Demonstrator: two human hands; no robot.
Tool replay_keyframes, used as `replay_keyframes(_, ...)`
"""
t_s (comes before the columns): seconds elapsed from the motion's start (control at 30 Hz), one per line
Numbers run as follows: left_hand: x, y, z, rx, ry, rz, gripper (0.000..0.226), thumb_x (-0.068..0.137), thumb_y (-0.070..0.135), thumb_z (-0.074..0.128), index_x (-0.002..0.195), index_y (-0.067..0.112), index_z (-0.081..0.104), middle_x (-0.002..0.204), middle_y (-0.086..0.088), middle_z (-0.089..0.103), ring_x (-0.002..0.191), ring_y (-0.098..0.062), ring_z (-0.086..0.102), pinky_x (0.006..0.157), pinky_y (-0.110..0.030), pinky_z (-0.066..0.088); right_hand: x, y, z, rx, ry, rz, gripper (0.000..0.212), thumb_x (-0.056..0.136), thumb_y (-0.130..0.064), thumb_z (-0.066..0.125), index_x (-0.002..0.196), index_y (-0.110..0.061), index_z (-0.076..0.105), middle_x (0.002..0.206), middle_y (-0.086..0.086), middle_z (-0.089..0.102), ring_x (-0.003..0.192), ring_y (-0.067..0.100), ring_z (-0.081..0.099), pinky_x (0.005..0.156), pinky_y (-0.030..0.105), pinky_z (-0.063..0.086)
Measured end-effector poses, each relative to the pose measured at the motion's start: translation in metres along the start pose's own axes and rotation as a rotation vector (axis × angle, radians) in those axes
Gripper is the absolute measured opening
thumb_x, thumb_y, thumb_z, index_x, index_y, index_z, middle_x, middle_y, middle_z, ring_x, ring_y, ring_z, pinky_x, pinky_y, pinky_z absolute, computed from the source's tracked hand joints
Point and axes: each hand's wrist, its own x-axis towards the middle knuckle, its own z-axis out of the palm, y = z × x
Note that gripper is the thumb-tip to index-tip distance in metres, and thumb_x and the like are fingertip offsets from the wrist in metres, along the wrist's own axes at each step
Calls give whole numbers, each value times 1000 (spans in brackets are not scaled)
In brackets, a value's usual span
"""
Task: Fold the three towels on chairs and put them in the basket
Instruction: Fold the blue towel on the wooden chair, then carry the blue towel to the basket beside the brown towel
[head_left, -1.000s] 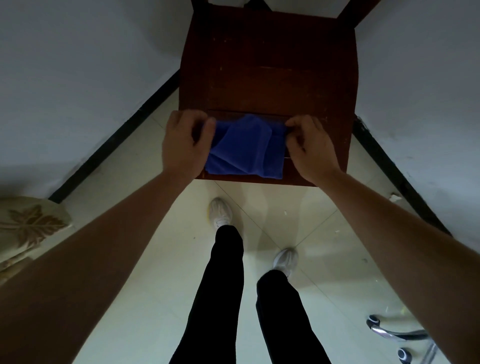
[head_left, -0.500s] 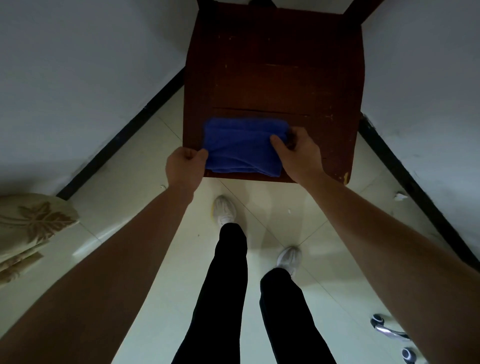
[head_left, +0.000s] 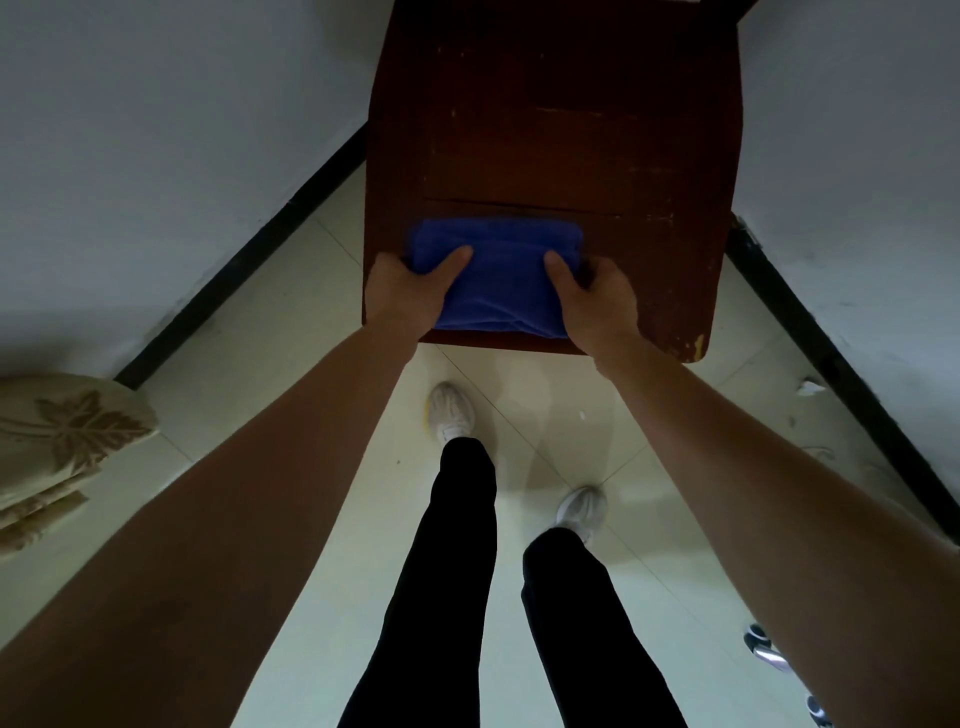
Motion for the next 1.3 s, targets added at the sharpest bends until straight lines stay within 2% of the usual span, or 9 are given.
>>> replay_keyframes(0.1, 3, -5, -8, -105, -60, -17, 62, 71, 51, 82, 111, 8, 63, 106, -2, 66, 95, -19, 65, 81, -32, 57, -5, -3, -15, 311, -176, 119, 44, 98, -42, 56, 122, -6, 61, 111, 7, 67, 96, 23, 66, 78, 36, 56)
replay_keyframes(0.23, -12, -8, -25, -295, -225, -73, 57, 70, 47, 82, 112, 14, 63, 115, -3, 69, 101, -19, 69, 90, -37, 58, -17, -4, -36, 649, -431, 216, 31, 101, -28, 55, 126, -11, 57, 123, 4, 65, 105, 17, 67, 81, 30, 59)
replay_keyframes(0.4, -63, 27, -43, -342, -335, 48, 71, 65, 55, 79, 122, 16, 62, 120, -3, 70, 105, -19, 70, 96, -42, 55, -47, -24, -87, 755, -463, 158, 26, 99, -27, 57, 121, -13, 58, 123, 2, 66, 110, 17, 67, 93, 35, 57)
replay_keyframes(0.5, -113, 76, -59, -329, -403, 149, 77, 62, 63, 81, 124, 22, 61, 121, -2, 70, 107, -22, 69, 96, -44, 54, -81, -44, -144, 737, -418, 54, 34, 98, -29, 59, 126, -9, 57, 124, 3, 67, 107, 16, 69, 88, 31, 58)
replay_keyframes(0.63, -194, 151, -74, -321, -472, 247, 79, 60, 62, 81, 126, 23, 61, 121, 0, 70, 106, -20, 70, 96, -44, 54, -142, -75, -232, 729, -268, -56, 29, 99, -29, 57, 121, -11, 57, 118, 2, 68, 102, 15, 69, 79, 26, 58)
replay_keyframes(0.77, -283, 242, -79, -297, -599, 391, 72, 65, 51, 84, 125, 20, 59, 124, -1, 67, 108, -20, 68, 96, -43, 55, -218, -101, -330, 778, -52, -119, 37, 100, -35, 56, 129, -12, 50, 127, 5, 62, 109, 18, 66, 86, 34, 59)
replay_keyframes(0.87, -350, 305, -69, -264, -798, 522, 56, 77, 27, 78, 128, 21, 56, 126, -1, 67, 108, -20, 69, 93, -42, 57, -284, -106, -400, 734, 216, -157, 39, 101, -44, 51, 129, -16, 48, 129, 3, 59, 112, 20, 63, 98, 44, 54)
replay_keyframes(1.0, -429, 361, -32, -124, -1055, 665, 56, 77, 20, 78, 130, 18, 58, 119, -3, 72, 111, -23, 68, 95, -42, 54, -376, -88, -470, 712, 530, -187, 37, 101, -50, 46, 126, -24, 47, 122, -5, 60, 109, 14, 62, 95, 39, 55)
replay_keyframes(1.3, -671, 307, 67, 227, -1618, 790, 44, 91, 29, 66, 132, 15, 59, 128, -1, 67, 120, -20, 63, 104, -42, 47, -630, 50, -489, 905, 1104, -36, 39, 100, -47, 51, 125, -18, 53, 122, 1, 62, 107, 14, 62, 87, 30, 51)
